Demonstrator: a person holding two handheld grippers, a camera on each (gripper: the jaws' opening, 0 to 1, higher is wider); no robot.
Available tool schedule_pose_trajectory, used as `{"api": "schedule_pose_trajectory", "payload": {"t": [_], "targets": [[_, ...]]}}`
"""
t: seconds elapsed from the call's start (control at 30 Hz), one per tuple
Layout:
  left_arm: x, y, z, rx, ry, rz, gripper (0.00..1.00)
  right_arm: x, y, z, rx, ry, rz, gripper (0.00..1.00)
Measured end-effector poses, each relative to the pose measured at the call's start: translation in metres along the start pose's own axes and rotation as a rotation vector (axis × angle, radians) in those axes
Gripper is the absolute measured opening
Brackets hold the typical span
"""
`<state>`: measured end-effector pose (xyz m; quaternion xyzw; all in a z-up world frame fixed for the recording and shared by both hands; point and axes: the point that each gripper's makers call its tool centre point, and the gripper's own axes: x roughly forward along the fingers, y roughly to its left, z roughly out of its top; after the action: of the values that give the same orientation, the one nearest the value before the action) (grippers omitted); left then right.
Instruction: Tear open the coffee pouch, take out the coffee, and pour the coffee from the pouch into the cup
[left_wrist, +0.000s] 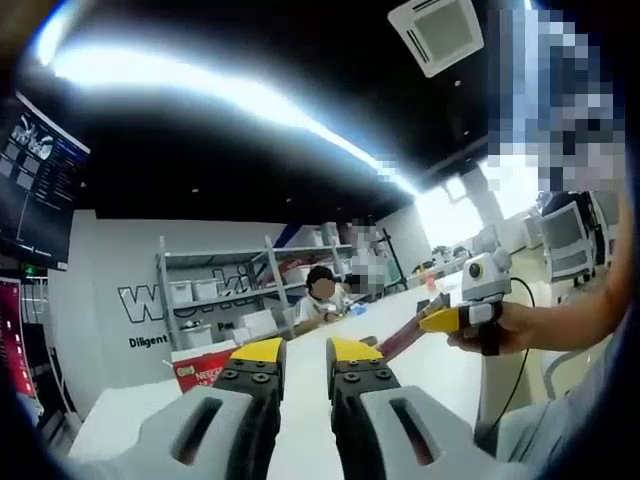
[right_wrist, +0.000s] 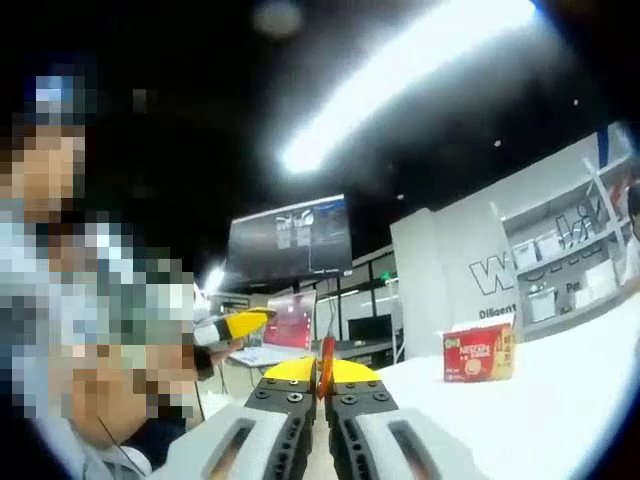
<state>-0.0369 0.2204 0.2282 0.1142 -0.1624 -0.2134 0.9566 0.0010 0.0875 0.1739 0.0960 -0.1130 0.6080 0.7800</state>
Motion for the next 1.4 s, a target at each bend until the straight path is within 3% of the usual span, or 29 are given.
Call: {"api": "schedule_pose_trajectory", "payload": {"t": [0.17, 0.23, 0.37, 0.47, 0.57, 0.63, 0.7, 0.83, 1.4], "targets": [[0.0, 0.0, 0.0, -0.004, 0.007, 0.003, 0.19, -0.002, 0.004, 0.009, 0.0, -0.038, 0.002, 0.04], [0.0, 0.0, -0.001, -0.004, 0.008, 0.004, 0.19, -0.001, 0.002, 0.0, 0.005, 0.002, 0.002, 0.04], [0.002, -0.001, -0.003, -0.004, 0.011, -0.001, 0.19, -0.004, 0.007, 0.006, 0.007, -0.028, 0.002, 0.04], [0.003, -0.002, -0.004, -0.006, 0.013, -0.004, 0.19, 0.0, 0.007, 0.0, 0.01, 0.001, 0.004, 0.04], [0.004, -0.003, -0.005, -0.001, 0.019, -0.008, 0.19, 0.0, 0.014, 0.007, 0.007, -0.019, 0.014, 0.04], [0.003, -0.002, -0.004, -0.001, 0.018, -0.006, 0.19, 0.002, 0.01, 0.008, 0.008, -0.023, 0.013, 0.04], [0.003, -0.002, -0.003, -0.004, 0.013, -0.005, 0.19, 0.005, 0.007, 0.0, -0.001, 0.019, 0.018, 0.04], [0.003, -0.002, -0.003, -0.002, 0.014, -0.003, 0.19, 0.004, 0.005, 0.006, 0.007, -0.004, 0.024, 0.04], [0.003, -0.004, -0.001, -0.009, 0.007, -0.01, 0.19, 0.007, 0.0, 0.001, -0.003, 0.036, 0.022, 0.04]]}}
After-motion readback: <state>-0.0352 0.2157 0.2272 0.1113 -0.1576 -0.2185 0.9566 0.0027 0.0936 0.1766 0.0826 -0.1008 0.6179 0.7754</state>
